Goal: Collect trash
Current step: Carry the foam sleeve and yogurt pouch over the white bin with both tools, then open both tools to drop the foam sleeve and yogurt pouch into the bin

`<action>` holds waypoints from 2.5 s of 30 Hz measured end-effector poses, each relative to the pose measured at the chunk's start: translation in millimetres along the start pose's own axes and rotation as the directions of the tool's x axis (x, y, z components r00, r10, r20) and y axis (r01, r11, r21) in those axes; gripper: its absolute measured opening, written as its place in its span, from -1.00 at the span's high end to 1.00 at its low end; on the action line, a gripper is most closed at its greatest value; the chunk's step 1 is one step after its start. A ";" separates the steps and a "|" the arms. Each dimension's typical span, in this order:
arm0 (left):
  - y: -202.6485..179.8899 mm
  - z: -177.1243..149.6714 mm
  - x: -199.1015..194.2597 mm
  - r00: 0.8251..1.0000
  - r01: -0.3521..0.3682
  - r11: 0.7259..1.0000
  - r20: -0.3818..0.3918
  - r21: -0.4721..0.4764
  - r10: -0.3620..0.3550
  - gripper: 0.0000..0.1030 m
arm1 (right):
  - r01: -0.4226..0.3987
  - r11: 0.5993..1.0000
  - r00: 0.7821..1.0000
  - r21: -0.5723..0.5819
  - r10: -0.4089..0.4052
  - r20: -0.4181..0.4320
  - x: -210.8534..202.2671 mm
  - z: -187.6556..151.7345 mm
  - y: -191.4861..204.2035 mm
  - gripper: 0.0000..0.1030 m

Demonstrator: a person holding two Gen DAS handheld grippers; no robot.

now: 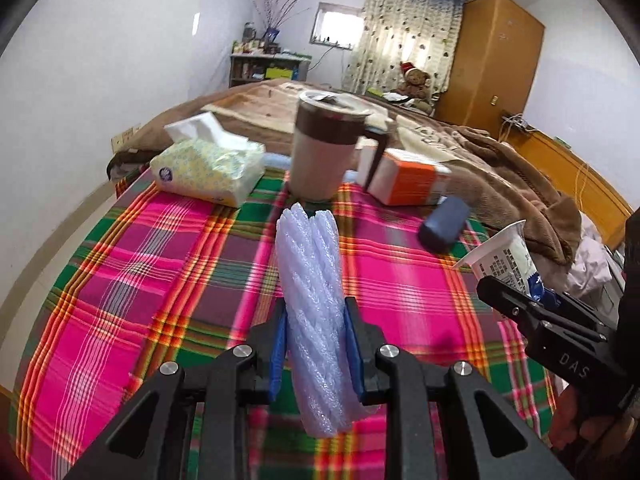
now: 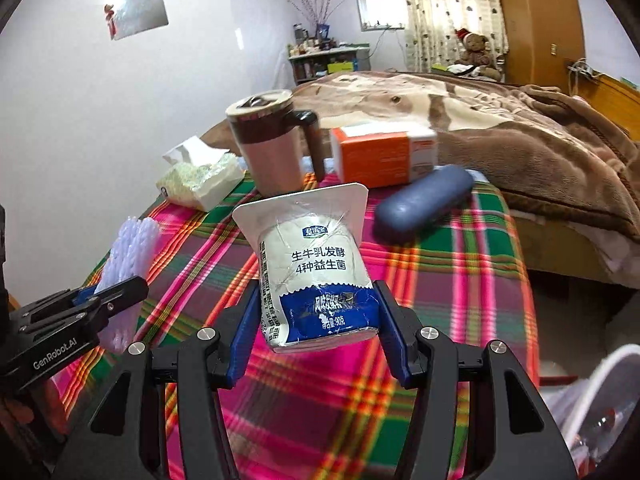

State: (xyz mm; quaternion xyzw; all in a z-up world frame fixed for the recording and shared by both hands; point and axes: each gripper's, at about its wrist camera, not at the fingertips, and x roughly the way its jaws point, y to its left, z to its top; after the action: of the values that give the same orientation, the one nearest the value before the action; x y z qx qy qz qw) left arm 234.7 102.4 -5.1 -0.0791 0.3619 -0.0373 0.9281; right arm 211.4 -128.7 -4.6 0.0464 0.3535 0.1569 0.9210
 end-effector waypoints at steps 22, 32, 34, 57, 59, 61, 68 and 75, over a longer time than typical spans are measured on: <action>-130.7 -31.9 -69.0 0.980 0.170 0.969 0.069 0.177 -0.185 0.48 | 0.163 0.977 0.976 0.137 -0.180 0.125 -114.0 -40.6 -88.3 -0.08; -207.0 -53.6 -76.8 0.956 0.274 0.925 0.032 0.263 -0.292 0.48 | 0.255 0.945 0.952 0.205 -0.283 0.116 -142.5 -59.4 -129.0 -0.09; -223.5 -60.0 -75.8 0.947 0.304 0.910 0.012 0.281 -0.320 0.48 | 0.282 0.933 0.944 0.223 -0.312 0.110 -148.1 -64.0 -139.1 -0.09; -352.2 -118.8 -31.2 0.895 0.446 0.802 -0.199 0.397 -0.399 0.48 | 0.422 0.848 0.904 0.321 -0.420 -0.080 -154.4 -110.8 -227.3 -0.09; -354.0 -119.8 -25.3 0.894 0.448 0.804 -0.209 0.390 -0.397 0.48 | 0.421 0.850 0.906 0.315 -0.414 -0.094 -151.4 -112.9 -229.4 -0.09; -356.4 -120.1 -22.4 0.894 0.448 0.804 -0.212 0.392 -0.395 0.48 | 0.416 0.852 0.909 0.319 -0.404 -0.107 -149.2 -114.7 -232.5 -0.09; -349.1 -113.6 -10.2 0.893 0.446 0.826 -0.226 0.345 -0.388 0.27 | 0.416 0.860 0.909 0.294 -0.400 -0.116 -146.4 -113.8 -233.2 -0.10; -340.0 -108.6 -12.2 0.902 0.431 0.837 -0.201 0.338 -0.383 -0.10 | 0.416 0.858 0.909 0.301 -0.404 -0.104 -150.4 -112.0 -232.6 -0.33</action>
State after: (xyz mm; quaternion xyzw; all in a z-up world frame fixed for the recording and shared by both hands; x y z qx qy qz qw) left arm 148.1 -243.8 -16.7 0.0267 0.3805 -0.3070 0.8719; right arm 91.0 -400.1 -38.0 0.1142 0.3927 -0.1005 0.9070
